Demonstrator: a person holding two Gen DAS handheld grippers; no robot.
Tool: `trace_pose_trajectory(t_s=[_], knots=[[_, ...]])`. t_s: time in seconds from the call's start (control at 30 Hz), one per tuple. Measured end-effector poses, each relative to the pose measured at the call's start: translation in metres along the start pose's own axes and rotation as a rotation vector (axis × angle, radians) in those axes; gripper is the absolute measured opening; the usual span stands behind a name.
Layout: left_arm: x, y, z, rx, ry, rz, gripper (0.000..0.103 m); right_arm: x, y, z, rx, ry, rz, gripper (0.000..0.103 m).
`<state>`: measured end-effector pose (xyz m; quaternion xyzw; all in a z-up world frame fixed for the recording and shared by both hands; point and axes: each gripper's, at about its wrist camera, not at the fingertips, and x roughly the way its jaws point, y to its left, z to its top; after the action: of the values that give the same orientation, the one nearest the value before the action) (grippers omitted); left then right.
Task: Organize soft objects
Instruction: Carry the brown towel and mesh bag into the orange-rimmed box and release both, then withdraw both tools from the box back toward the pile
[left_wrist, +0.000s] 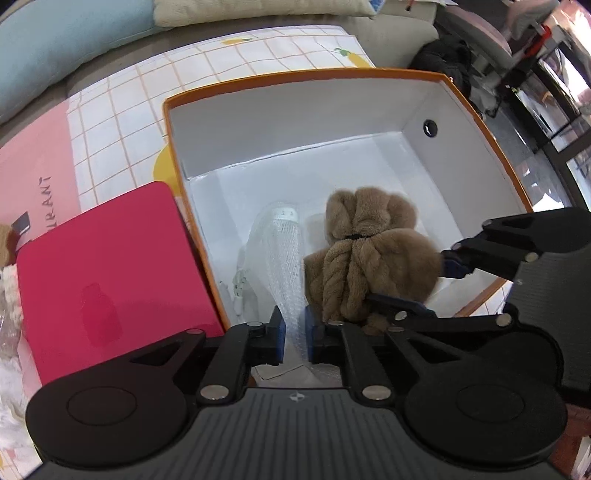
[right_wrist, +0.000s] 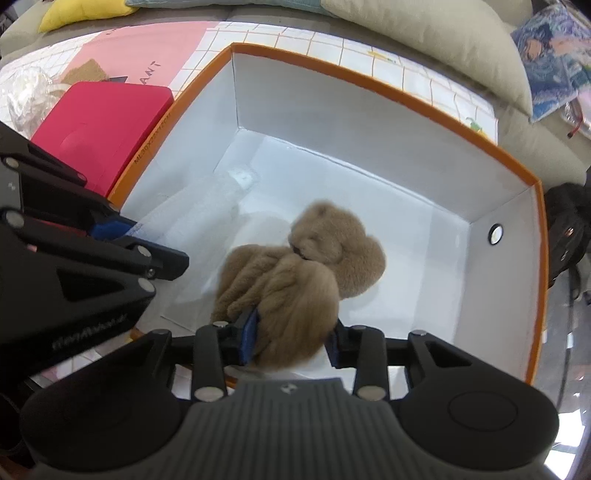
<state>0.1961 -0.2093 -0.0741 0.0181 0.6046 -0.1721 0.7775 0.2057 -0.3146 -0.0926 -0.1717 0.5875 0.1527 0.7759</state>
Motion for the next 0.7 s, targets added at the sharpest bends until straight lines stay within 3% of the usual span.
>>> trace_pose_trajectory(t_s=[0.2, 0.23, 0.33, 0.57, 0.7], knots=[[-0.013, 0.005, -0.002, -0.031, -0.046, -0.037, 0.04, -0.013, 0.003, -0.003, -0.002, -0.026, -0.03, 0.048], [-0.015, 0.005, -0.003, -0.031, -0.056, -0.03, 0.049, -0.017, 0.003, -0.003, -0.004, -0.035, -0.046, 0.051], [-0.027, 0.003, -0.005, -0.029, -0.099, -0.028, 0.061, -0.028, 0.007, -0.006, -0.034, -0.064, -0.112, 0.06], [-0.057, 0.007, -0.011, -0.016, -0.169, -0.064, 0.064, -0.055, 0.024, -0.014, -0.118, -0.119, -0.223, 0.069], [-0.085, 0.012, -0.022, -0.001, -0.278, -0.112, 0.065, -0.073, 0.032, -0.02, -0.113, -0.177, -0.264, 0.069]])
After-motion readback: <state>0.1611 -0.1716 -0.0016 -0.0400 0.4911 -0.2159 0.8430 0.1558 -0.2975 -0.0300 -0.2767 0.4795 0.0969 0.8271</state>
